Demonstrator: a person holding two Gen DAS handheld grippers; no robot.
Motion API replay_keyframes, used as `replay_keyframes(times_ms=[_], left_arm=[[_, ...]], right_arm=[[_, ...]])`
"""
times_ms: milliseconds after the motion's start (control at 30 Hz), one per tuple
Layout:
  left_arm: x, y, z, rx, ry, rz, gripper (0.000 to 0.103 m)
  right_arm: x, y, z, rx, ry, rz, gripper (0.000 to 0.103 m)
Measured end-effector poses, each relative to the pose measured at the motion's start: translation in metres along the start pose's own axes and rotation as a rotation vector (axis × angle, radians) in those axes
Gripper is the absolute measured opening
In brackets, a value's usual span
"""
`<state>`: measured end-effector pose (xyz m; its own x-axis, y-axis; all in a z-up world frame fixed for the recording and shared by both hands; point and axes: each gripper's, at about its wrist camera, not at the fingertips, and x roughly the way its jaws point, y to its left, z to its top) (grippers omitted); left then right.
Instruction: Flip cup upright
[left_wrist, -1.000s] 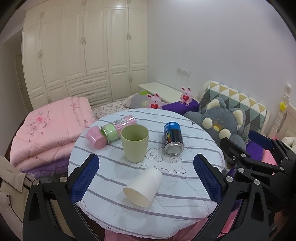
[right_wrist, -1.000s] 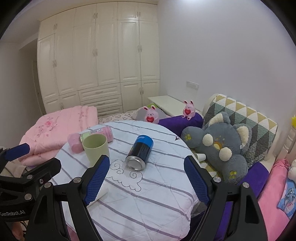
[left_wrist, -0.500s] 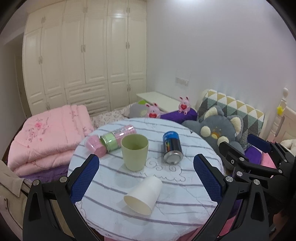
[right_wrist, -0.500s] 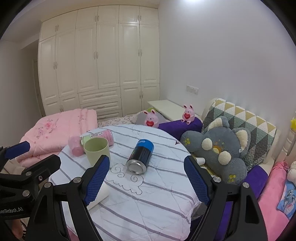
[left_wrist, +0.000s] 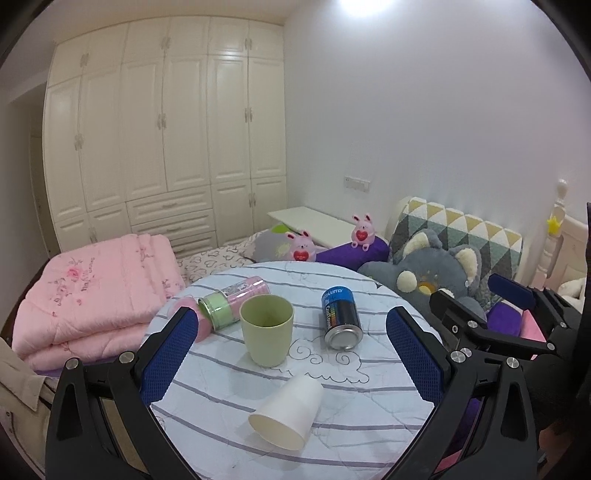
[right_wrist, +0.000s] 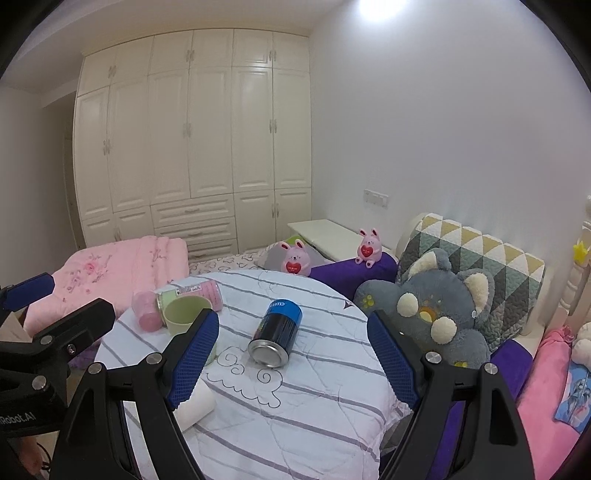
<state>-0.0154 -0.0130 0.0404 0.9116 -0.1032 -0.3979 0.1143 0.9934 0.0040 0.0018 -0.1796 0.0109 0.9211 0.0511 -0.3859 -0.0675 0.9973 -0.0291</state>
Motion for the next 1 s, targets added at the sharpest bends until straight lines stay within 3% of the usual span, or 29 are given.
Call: replay_keyframes(times_ms=[1000], left_arm=[[0.015, -0.002, 0.003, 0.010, -0.003, -0.027, 0.103]], right_arm=[[0.009, -0.006, -0.003, 0.009, 0.002, -0.037, 0.084]])
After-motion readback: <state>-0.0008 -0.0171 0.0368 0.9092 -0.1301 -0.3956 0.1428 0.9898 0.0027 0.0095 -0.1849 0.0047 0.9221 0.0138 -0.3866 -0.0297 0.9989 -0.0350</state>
